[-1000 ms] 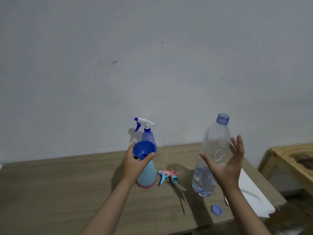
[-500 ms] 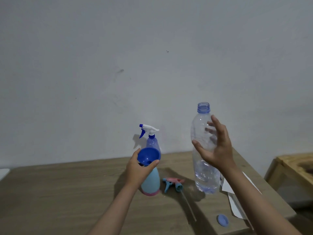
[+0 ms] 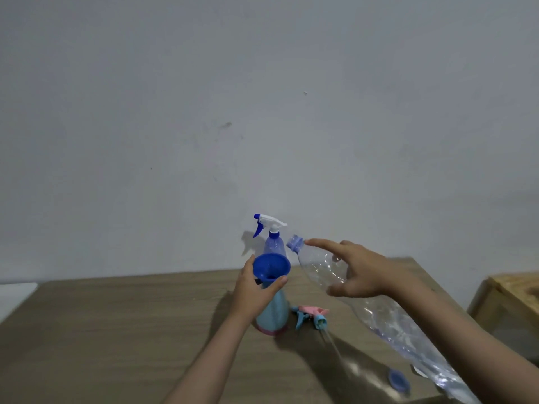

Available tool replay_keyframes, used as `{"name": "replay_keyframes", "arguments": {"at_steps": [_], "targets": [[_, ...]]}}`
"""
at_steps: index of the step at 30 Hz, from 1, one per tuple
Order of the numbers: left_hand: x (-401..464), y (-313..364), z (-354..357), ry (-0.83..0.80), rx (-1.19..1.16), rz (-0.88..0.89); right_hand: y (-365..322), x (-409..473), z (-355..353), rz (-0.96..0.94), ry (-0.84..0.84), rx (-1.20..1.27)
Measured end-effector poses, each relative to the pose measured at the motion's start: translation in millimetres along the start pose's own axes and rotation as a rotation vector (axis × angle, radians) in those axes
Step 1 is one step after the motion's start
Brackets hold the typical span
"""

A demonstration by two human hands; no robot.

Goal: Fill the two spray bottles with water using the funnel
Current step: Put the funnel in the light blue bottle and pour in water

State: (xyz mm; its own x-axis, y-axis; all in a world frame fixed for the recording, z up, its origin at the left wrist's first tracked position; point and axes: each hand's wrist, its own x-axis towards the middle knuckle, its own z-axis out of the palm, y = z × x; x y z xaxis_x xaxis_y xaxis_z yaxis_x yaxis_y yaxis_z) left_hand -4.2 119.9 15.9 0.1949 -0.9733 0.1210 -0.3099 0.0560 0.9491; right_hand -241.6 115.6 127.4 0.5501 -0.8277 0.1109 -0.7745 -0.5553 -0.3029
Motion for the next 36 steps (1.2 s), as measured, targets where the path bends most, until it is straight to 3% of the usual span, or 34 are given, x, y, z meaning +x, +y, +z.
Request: {"name": "replay_keyframes", "arguments": {"at_steps": [13,36], "targets": [[-5.4,3.5,-3.7,-0.021,-0.083,0.009,-23.8,6.8,4.3,0.051,-0.221,-0.149],[-3.4,10.2,-6.0,-0.042,-0.04,0.028,-26.3,26.0,-4.6,0.017,-0.344,-0.317]]}}
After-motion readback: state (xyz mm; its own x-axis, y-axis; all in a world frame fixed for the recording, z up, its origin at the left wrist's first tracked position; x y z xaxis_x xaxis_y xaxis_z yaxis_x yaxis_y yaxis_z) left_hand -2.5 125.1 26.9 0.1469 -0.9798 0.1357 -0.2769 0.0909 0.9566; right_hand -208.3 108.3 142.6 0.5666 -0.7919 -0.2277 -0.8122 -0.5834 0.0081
